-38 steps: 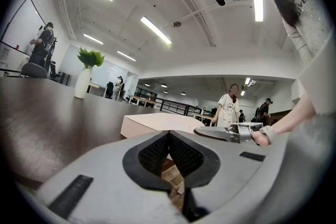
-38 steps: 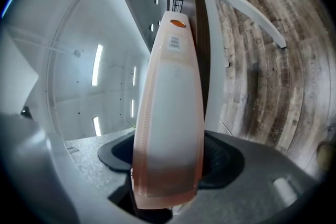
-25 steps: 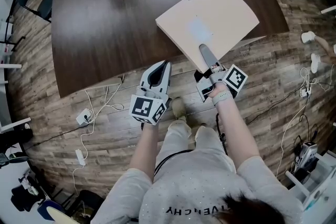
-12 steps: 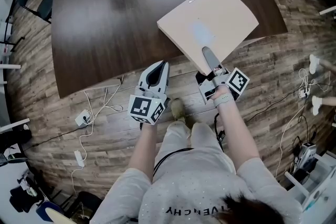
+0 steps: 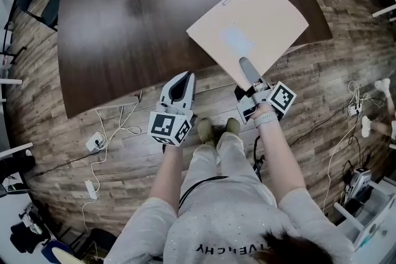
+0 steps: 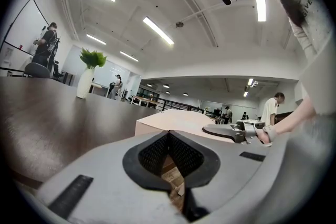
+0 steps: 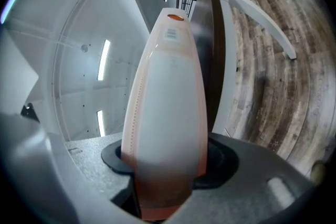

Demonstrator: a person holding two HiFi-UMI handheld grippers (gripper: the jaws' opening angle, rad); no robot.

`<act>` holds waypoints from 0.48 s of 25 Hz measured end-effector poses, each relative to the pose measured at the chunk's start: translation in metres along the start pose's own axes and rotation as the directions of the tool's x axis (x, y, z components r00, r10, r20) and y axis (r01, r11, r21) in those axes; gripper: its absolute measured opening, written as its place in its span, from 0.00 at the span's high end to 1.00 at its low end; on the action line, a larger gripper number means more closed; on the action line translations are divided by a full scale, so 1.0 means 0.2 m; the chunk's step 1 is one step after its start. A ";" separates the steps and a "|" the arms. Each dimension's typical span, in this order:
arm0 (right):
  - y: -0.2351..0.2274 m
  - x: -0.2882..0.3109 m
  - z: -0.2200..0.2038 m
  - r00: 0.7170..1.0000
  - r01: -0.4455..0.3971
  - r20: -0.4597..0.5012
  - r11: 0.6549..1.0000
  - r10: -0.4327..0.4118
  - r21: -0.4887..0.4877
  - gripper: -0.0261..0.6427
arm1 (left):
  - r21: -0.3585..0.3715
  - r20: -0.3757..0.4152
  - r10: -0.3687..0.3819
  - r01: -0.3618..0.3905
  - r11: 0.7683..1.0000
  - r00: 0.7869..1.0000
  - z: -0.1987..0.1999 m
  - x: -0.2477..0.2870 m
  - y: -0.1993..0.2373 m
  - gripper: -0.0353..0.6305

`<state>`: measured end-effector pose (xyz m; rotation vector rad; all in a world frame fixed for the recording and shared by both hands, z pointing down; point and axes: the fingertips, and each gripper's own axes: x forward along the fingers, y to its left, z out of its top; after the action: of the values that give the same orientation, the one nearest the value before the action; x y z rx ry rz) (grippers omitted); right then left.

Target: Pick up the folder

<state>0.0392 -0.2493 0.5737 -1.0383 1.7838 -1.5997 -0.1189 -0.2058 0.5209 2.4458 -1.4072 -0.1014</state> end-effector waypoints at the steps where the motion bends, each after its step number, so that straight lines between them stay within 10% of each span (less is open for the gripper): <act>1: 0.00 -0.01 0.02 1.000 0.001 -0.004 1.000 -0.001 -0.019 0.58 | 0.003 0.002 0.002 -0.002 1.000 1.000 0.01 0.01 -0.01 0.95; 12: 0.09 -0.11 0.19 0.997 0.058 -0.033 0.979 -0.066 -0.196 0.58 | 0.016 0.031 0.061 -0.062 0.998 0.998 0.14 0.02 -0.07 0.95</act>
<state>0.0779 -0.2540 0.5466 -1.1688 1.9842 -1.5137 -0.1109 -0.2090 0.4908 2.4224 -1.5008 -0.1138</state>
